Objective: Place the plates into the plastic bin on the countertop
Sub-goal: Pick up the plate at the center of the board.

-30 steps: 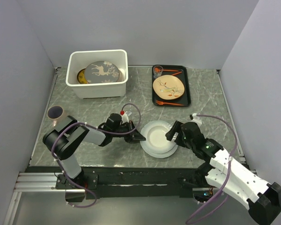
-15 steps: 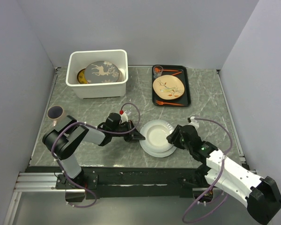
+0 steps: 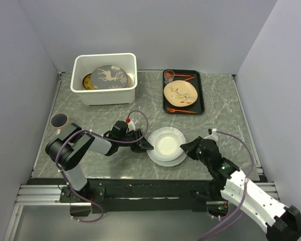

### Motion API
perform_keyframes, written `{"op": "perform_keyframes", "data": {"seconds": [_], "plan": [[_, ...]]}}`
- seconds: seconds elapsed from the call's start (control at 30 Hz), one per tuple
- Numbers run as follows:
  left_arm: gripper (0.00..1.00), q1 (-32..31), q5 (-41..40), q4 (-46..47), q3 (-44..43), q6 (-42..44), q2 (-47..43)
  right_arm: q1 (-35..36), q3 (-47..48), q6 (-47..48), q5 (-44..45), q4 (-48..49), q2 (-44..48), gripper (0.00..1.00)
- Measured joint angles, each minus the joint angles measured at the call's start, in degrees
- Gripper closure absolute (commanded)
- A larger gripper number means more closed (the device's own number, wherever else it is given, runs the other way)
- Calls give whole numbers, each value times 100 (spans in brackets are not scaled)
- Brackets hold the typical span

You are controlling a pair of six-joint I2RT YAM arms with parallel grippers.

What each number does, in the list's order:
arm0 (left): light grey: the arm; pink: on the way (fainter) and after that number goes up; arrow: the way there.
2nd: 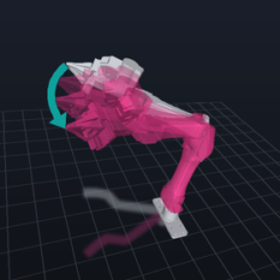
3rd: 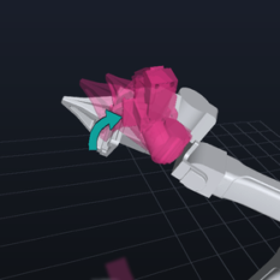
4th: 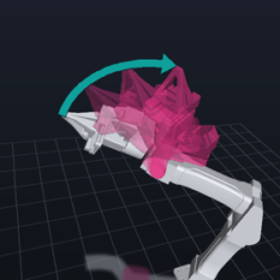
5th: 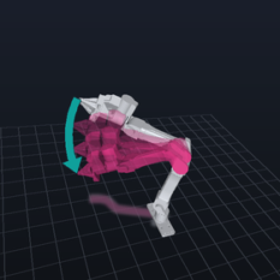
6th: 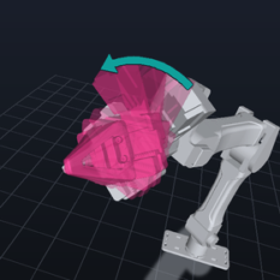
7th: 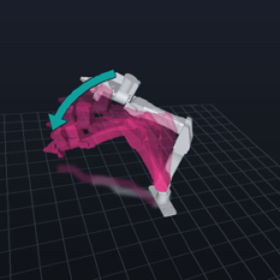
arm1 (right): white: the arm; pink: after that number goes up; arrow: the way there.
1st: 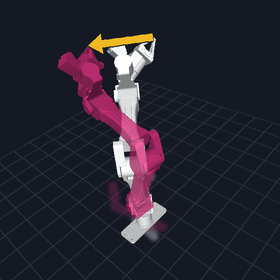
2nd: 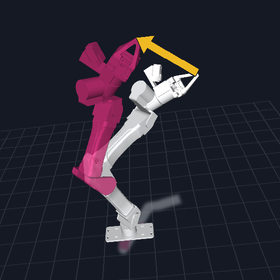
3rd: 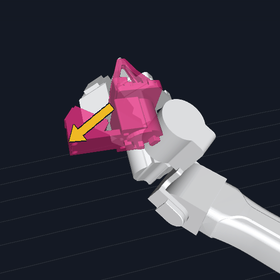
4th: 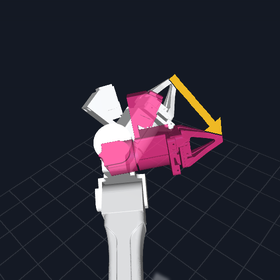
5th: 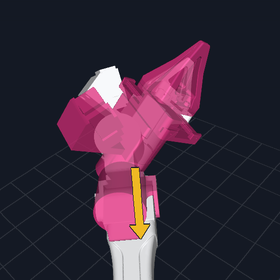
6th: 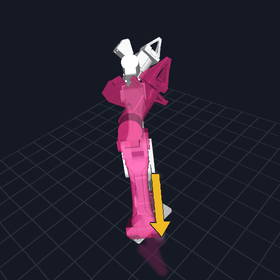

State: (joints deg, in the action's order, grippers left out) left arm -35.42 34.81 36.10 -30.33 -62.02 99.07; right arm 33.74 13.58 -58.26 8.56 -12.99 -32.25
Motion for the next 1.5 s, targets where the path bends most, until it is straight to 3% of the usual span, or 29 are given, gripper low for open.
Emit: {"op": "perform_keyframes", "data": {"seconds": [0.07,0.27,0.53,0.7,1.3,1.4,1.5], "plan": [[38,-48,-291,-177,-9,254,-63,26,2,7,-9,2,271,100],[19,-116,-1099,-1080,-17,695,-807,50,48,157,61,-293,859,100],[14,-83,-1943,-2096,96,1023,-2404,50,136,317,81,-516,1117,100],[15,-81,-1965,-1998,107,1174,-2933,50,144,424,79,-686,1416,100],[22,-85,-741,-280,140,1126,-1961,50,796,566,-282,-984,2004,100],[30,-162,-638,-37,138,1069,-1808,50,796,564,-398,-968,1921,100],[46,-348,-610,74,116,1027,-1617,50,796,564,-505,-914,1838,100]]}}
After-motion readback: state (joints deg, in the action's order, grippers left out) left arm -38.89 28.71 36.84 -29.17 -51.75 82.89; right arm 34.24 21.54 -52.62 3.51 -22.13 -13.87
